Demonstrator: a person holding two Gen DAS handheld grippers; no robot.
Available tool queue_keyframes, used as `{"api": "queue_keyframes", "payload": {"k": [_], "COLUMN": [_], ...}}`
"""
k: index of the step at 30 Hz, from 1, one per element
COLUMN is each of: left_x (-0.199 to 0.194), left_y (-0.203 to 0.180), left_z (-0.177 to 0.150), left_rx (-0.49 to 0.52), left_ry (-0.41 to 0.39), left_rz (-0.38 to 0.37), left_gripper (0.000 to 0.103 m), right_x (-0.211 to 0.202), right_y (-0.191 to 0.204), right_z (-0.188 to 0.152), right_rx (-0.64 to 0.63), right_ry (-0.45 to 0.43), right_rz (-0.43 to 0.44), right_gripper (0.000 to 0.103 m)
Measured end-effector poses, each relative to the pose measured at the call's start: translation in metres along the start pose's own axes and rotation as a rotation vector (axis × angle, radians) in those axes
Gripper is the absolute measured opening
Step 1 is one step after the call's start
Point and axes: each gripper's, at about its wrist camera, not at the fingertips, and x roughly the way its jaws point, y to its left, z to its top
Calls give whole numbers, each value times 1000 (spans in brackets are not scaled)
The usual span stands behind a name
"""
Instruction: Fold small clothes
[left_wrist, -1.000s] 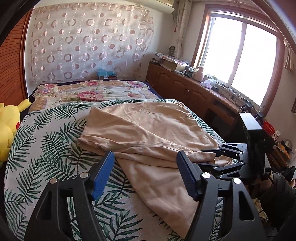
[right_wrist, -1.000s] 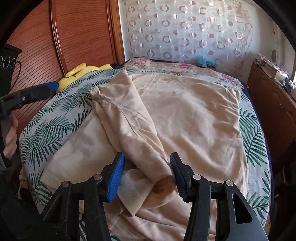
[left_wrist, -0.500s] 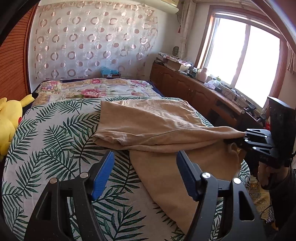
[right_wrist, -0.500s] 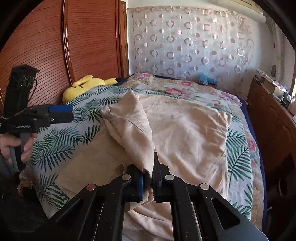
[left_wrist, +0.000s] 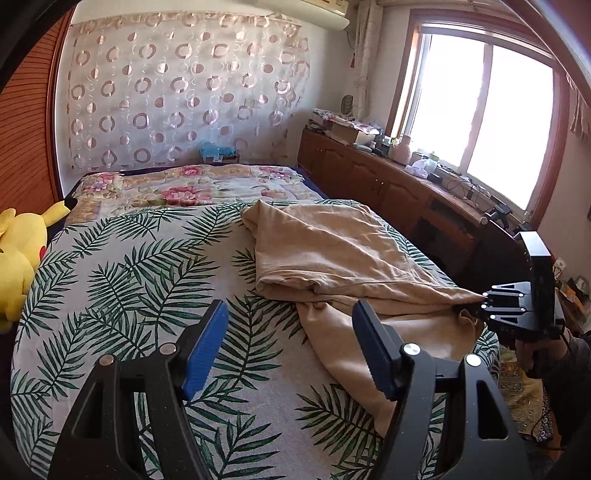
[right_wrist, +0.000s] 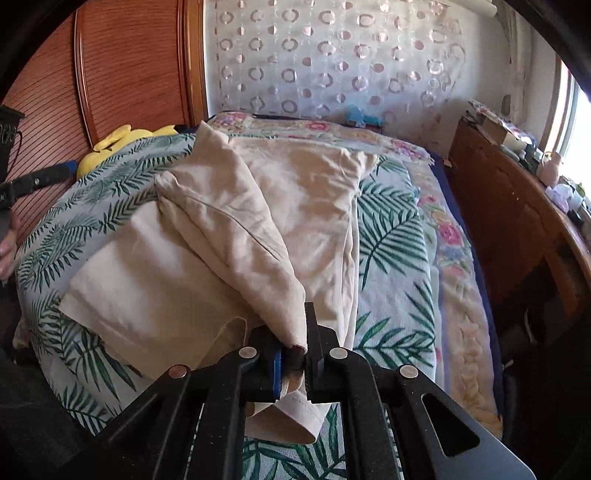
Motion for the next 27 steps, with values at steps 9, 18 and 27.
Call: {"api": "queue_keyframes", "payload": {"k": [9, 18, 27], "left_x": [-2, -3, -9], "left_y": [3, 5, 16], "left_z": [0, -1, -2], "left_rx": [-4, -2, -21], "left_ry": [-17, -25, -42], "left_rz": [35, 52, 69], "left_gripper": [70, 70, 70], "right_x": [-39, -42, 39], "right_y": [3, 24, 77], "right_z": [13, 45, 100], "right_rx": [13, -45, -135], "right_ry": [-101, -198, -130], "right_rz": [50, 110, 294], "right_gripper": [15, 40, 40]}}
